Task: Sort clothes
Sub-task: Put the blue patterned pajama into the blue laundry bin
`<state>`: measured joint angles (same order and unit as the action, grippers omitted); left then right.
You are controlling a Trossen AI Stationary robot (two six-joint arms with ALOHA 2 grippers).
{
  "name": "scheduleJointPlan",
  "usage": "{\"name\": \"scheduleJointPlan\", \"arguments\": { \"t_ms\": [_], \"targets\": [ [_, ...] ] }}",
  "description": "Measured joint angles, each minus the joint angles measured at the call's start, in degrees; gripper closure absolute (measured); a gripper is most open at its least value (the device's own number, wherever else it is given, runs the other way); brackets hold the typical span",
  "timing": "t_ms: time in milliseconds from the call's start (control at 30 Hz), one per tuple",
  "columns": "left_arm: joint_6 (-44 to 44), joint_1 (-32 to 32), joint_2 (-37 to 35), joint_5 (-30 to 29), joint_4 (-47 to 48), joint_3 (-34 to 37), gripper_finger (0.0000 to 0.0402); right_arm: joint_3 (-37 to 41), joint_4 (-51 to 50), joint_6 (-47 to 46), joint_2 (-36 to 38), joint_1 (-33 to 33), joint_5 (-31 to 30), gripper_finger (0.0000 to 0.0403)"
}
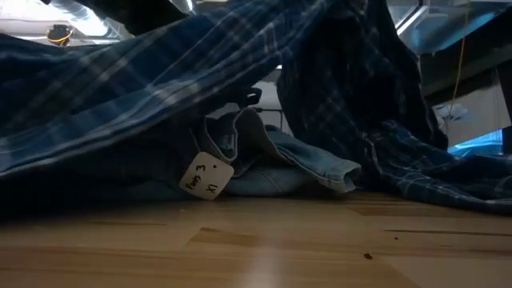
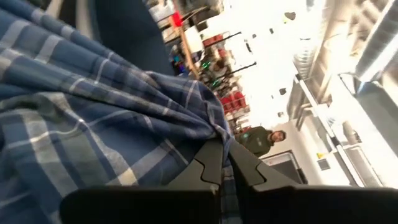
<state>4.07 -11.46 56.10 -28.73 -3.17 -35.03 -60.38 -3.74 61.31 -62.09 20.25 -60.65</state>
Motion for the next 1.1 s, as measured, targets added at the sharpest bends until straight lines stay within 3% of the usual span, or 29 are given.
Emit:
{"name": "scheduleJointPlan", "arguments": {
  "t_ms": [233, 600, 867, 1100],
  "targets": [
    [-0.12, -0.72, -0.78, -0.03, 2.49, -0.01, 0.0233, 0.00, 8.72, 5.82, 0.05, -9.31, 11.99, 0.0394],
    [1.59, -3.29, -10.65, -0.11, 9.68, -2.37, 0.0233, -6.67, 9.25, 0.34, -3.99, -24.19, 29.20, 0.0394],
    [-5.08, -6.37, -14.60, -0.86, 3.94, -2.43, 0.0233, -22.31, 1.17, -1.04, -17.46, -29.23, 34.75, 0.0393],
    [-12.02, -8.24, -14.86, -0.97, -3.95, -2.45, 0.0233, -46.98, -5.76, -2.28, -33.81, -33.37, 40.70, 0.0393]
  ]
}}
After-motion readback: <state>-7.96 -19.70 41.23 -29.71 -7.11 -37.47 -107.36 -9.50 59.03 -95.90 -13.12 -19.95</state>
